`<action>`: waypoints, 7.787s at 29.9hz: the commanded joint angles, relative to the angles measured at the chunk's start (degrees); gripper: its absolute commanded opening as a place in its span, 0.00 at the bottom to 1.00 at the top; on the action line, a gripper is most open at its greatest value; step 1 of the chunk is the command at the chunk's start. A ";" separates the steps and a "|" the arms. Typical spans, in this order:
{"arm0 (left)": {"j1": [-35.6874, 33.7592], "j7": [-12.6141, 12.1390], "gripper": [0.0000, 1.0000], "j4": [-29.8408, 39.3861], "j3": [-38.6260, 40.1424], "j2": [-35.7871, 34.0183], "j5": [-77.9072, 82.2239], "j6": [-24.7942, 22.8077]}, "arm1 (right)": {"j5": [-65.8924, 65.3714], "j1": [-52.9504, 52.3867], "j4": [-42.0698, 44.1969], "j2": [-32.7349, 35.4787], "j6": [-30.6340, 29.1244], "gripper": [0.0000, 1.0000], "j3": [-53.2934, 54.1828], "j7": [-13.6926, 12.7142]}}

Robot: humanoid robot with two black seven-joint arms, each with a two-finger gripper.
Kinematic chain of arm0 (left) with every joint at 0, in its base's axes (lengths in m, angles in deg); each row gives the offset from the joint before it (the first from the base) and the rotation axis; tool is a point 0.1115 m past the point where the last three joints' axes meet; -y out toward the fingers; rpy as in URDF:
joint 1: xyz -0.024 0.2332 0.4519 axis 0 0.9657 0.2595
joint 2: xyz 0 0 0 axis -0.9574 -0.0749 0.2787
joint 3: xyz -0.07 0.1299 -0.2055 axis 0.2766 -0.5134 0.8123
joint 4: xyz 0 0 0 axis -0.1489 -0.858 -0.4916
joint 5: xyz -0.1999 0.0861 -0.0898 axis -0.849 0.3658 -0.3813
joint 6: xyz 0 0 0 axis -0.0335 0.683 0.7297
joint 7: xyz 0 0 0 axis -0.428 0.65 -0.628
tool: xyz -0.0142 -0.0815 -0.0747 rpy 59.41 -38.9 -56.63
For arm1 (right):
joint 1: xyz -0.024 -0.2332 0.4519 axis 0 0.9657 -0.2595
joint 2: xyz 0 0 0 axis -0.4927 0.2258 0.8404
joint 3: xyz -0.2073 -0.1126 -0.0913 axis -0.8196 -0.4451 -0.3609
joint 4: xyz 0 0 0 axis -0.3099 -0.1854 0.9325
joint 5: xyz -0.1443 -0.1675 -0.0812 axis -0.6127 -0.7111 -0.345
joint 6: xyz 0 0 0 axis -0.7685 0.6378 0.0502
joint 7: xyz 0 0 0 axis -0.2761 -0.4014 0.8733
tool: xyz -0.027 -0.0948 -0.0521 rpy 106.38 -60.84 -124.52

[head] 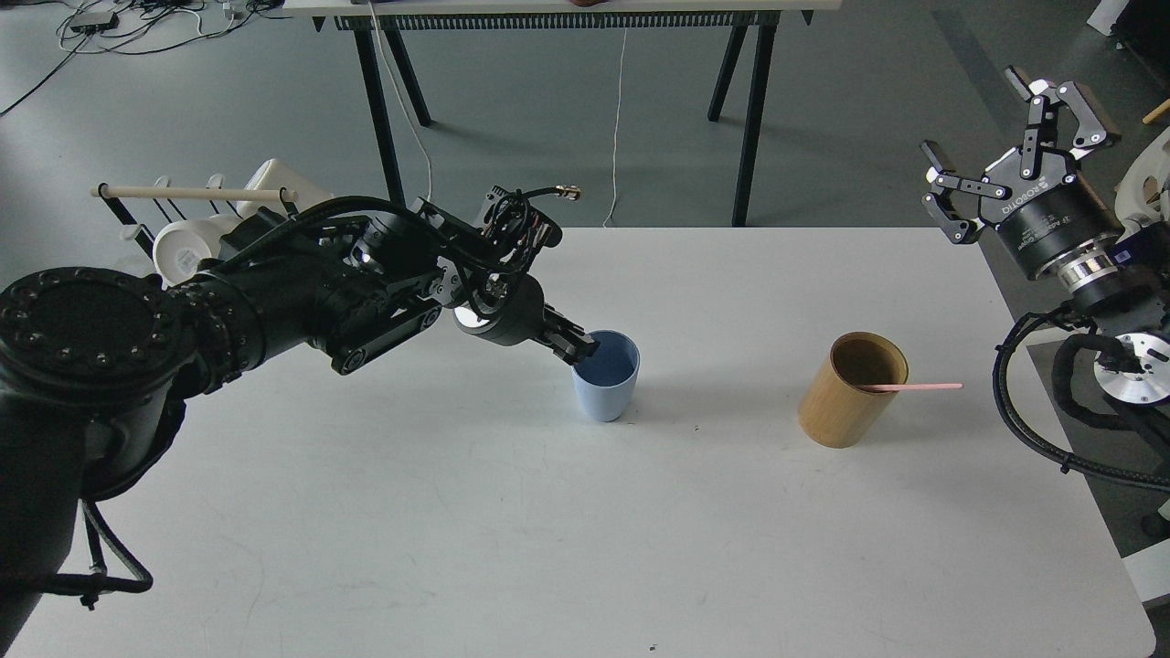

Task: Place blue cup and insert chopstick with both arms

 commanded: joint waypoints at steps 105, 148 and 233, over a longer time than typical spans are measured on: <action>32.79 0.00 0.97 15.92 61.99 -11.75 -53.52 -1.15 | -81.00 6.33 -23.49 22.46 56.00 0.09 -29.54 0.00; 33.67 0.00 0.98 13.28 61.29 -10.69 -53.43 -1.15 | -73.71 -4.03 -27.89 6.30 56.00 0.04 -24.51 0.00; 36.30 0.00 0.98 18.65 63.13 -22.91 -56.07 -1.15 | -5.85 -10.99 -19.62 -3.82 7.96 0.99 -14.52 0.00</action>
